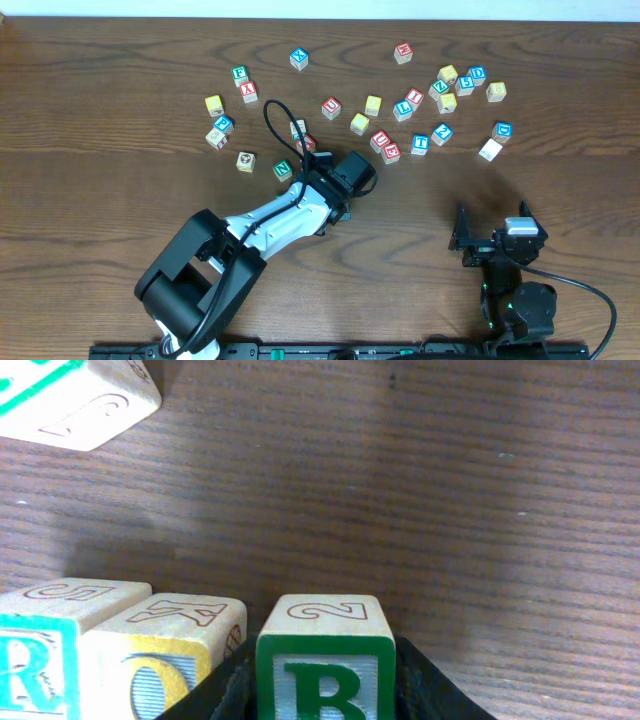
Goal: Spell out ROBOT
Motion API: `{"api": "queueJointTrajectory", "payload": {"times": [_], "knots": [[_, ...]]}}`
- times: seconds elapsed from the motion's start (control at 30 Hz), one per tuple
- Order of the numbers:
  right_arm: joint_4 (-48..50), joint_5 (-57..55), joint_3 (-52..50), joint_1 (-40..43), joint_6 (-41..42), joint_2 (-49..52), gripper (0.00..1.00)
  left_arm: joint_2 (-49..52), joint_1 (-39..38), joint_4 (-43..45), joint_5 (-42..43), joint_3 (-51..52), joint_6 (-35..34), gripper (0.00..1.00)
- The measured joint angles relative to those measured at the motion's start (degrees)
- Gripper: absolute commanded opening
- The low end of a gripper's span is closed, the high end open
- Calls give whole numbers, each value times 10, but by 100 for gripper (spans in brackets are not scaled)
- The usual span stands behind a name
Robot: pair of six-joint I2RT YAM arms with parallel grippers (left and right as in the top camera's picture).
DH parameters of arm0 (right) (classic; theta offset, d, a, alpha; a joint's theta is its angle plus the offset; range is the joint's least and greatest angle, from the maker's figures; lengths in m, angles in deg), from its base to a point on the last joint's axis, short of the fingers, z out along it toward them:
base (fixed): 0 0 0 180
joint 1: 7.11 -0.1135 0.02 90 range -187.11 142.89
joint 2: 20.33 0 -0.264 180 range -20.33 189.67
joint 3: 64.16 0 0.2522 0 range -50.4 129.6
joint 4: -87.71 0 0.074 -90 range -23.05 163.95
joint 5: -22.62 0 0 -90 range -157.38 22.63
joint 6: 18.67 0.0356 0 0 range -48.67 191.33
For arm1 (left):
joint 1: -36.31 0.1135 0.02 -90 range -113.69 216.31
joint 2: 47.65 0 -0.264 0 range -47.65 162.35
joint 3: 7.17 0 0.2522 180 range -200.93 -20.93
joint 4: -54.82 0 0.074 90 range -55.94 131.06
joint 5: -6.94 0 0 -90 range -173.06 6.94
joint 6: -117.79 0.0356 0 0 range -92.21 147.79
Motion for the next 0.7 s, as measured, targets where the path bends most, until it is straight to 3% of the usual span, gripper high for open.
{"api": "queueJointTrajectory", "payload": {"times": [0.7], "knots": [[0, 0, 0, 0, 0, 0, 99, 0, 0, 10, 2, 0, 0, 38]]}}
